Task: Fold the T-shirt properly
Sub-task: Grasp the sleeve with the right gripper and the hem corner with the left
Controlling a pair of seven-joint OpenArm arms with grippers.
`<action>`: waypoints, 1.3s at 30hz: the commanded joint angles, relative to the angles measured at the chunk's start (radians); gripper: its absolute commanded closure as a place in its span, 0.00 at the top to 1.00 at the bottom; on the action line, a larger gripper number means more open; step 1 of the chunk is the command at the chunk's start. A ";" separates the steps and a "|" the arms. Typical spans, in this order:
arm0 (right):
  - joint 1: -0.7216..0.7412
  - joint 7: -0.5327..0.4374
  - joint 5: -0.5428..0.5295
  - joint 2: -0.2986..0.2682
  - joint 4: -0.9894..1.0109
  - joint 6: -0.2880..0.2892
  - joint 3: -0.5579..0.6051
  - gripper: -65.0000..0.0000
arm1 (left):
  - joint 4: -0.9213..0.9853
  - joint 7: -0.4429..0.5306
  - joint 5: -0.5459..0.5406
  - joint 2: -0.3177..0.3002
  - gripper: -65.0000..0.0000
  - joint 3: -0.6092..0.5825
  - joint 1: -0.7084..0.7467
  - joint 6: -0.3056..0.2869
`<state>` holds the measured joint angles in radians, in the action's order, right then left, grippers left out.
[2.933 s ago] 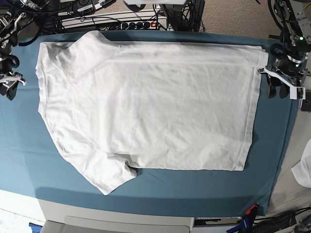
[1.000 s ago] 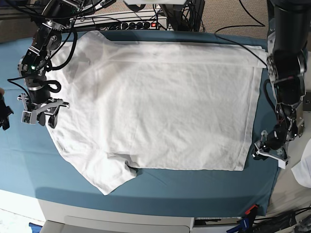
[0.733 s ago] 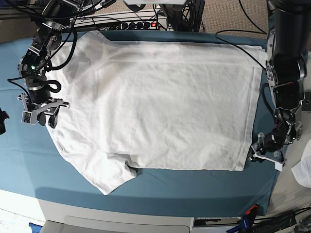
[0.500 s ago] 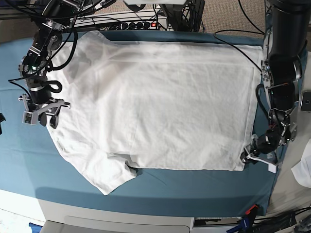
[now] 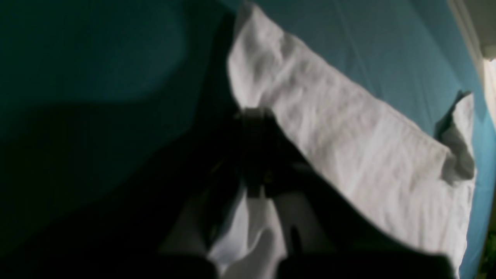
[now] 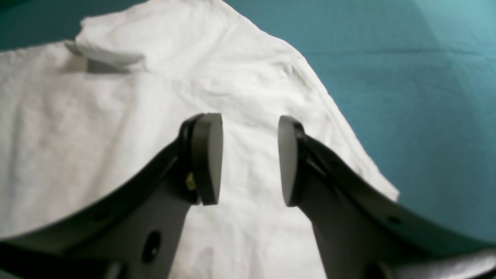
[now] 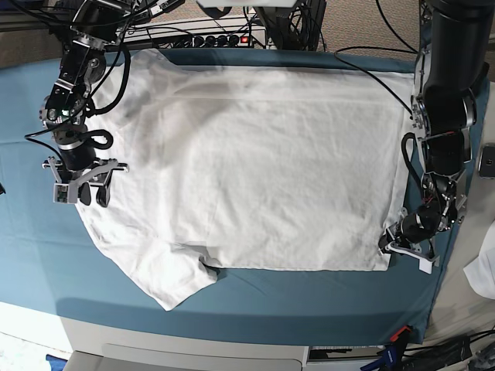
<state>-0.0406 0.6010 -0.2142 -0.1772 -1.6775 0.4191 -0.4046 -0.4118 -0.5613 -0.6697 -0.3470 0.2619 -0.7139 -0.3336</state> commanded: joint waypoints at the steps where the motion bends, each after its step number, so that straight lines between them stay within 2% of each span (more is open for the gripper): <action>1: 0.027 -0.034 0.011 -0.014 -0.011 0.001 -0.003 0.37 | -0.011 0.000 -0.028 -0.010 0.00 0.000 -0.034 -0.009; 4: 0.082 -0.045 0.025 -0.020 0.058 -0.006 -0.003 0.37 | -0.011 -0.007 -0.031 -0.010 0.00 0.000 -0.034 -0.009; 8: 0.217 -0.067 0.024 -0.040 0.284 -0.005 -0.003 0.43 | -0.011 -0.019 -0.031 -0.011 0.00 0.000 -0.034 -0.011; 10: 0.297 -0.076 0.021 -0.058 0.408 -0.005 -0.002 0.43 | -0.011 -0.023 -0.031 -0.012 0.00 0.000 -0.034 -0.042; 12: 0.376 -0.072 0.011 -0.077 0.513 -0.005 -0.002 0.48 | -0.011 -0.023 -0.031 -0.013 0.00 0.000 -0.034 -0.061; 14: 0.449 -0.071 -0.008 -0.099 0.605 -0.004 -0.002 0.54 | -0.011 -0.022 -0.034 -0.014 0.00 0.000 -0.034 -0.061; 22: 0.702 -0.142 -0.001 -0.196 1.027 0.002 -0.001 0.54 | -0.011 -0.022 -0.040 -0.019 0.00 0.000 -0.034 -0.061; 29: 0.719 -0.169 0.040 -0.195 1.171 0.002 0.000 0.54 | -0.011 -0.022 -0.042 -0.019 0.00 0.000 -0.034 -0.061; 39: 0.703 -0.200 0.066 -0.171 1.180 0.000 0.000 0.54 | -0.011 -0.022 -0.042 -0.019 0.00 0.000 -0.034 -0.061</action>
<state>0.6399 0.3874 -0.1539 -0.3454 -0.4911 0.4114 -0.4046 -0.4091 -0.5972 -0.6937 -0.3542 0.2611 -0.7124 -0.3828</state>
